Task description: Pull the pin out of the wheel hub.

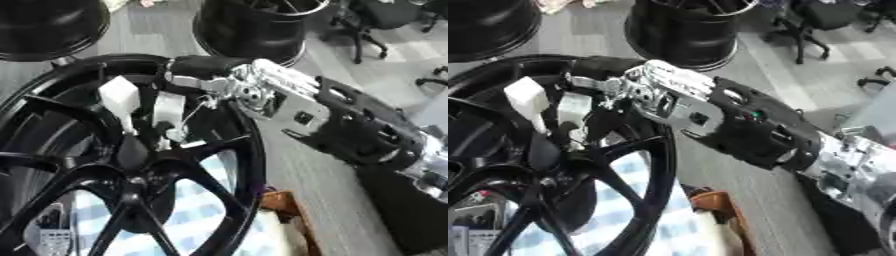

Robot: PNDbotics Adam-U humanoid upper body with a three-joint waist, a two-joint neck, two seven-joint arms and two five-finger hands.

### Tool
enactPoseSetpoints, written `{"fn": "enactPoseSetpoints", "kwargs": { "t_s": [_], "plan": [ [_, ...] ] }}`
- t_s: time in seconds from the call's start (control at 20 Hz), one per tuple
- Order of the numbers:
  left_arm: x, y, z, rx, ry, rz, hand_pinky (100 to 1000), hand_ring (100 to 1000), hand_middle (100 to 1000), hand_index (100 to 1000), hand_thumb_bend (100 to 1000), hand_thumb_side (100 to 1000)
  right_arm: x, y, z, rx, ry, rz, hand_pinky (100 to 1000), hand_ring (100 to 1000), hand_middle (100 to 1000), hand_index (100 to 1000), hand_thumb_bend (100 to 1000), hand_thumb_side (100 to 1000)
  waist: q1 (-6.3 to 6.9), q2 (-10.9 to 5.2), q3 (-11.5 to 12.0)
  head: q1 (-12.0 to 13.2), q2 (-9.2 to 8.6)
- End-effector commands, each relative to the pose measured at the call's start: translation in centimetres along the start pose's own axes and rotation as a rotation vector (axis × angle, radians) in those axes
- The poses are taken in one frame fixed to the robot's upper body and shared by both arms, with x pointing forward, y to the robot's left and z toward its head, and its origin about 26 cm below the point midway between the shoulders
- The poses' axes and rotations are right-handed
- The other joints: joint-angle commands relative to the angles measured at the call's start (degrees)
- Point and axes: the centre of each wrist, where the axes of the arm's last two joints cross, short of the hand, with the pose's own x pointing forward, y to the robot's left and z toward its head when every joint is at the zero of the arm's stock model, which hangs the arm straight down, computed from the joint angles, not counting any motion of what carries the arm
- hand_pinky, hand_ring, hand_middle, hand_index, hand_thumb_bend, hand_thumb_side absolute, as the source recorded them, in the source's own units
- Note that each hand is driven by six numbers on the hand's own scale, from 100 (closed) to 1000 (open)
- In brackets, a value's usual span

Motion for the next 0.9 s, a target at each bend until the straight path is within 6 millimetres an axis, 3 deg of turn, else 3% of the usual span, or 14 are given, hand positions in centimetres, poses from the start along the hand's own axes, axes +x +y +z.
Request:
{"fn": "enactPoseSetpoints", "kwargs": {
  "t_s": [0.05, 0.55, 0.9],
  "plan": [
    [0.5, -0.1, -0.1, -0.008, -0.014, -0.007, 791, 630, 595, 786, 100, 741, -0.4, -1.4, 0.5, -0.046, -0.001, 0.028, 768, 243, 380, 536, 100, 162, 0.42, -1.06, -0.1, -0.4, 0.3],
    [0.4, 0.0, 0.1, -0.005, -0.006, 0.007, 791, 631, 596, 786, 100, 729, -1.0, -4.6, 1.4, -0.101, -0.012, 0.147, 803, 228, 370, 526, 100, 198, 1.2, -2.25, 0.2, -1.6, 0.3],
    [0.3, 0.0, 0.2, -0.001, -0.002, 0.015, 791, 630, 595, 786, 100, 726, -1.3, -7.2, 2.4, -0.163, -0.031, 0.176, 812, 212, 368, 527, 100, 174, 1.51, -2.85, 0.5, -2.6, 0.3]
  ]
}}
